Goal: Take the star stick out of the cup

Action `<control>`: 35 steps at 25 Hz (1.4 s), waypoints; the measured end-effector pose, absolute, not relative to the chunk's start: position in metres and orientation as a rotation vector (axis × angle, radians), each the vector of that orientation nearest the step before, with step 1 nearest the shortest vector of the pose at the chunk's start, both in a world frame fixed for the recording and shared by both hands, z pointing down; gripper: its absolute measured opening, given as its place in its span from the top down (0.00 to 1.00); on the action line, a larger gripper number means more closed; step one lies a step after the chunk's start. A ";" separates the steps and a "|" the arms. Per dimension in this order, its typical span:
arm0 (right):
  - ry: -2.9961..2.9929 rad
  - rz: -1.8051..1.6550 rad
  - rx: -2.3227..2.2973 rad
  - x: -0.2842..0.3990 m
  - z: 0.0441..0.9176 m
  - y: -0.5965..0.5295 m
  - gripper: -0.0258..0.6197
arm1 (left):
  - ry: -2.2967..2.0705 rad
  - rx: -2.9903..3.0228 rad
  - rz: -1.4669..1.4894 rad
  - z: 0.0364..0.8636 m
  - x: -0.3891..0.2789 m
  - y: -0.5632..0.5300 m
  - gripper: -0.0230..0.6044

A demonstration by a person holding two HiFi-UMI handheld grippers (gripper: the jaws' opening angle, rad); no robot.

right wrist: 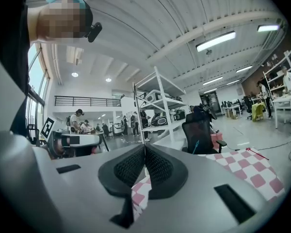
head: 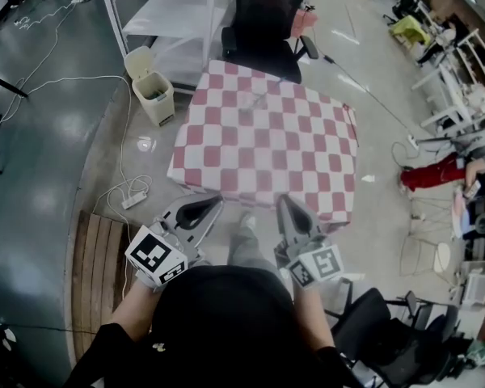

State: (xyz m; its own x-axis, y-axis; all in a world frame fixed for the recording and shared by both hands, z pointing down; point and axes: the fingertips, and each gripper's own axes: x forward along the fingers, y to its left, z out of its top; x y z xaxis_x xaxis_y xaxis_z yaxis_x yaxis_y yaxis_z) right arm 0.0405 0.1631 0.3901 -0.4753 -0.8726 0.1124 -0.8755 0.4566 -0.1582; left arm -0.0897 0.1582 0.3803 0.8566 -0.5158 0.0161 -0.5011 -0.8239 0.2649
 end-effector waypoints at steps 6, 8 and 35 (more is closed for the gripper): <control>-2.710 0.343 1.503 0.053 0.398 0.118 0.93 | -0.850 2.708 -0.081 0.384 -0.074 0.120 0.90; -2.718 0.359 1.466 0.059 0.401 0.104 0.94 | -0.878 2.691 -0.075 0.386 -0.065 0.104 0.90; -2.870 0.471 1.246 0.200 0.414 -0.017 0.93 | -1.116 2.556 0.034 0.401 0.073 -0.003 0.90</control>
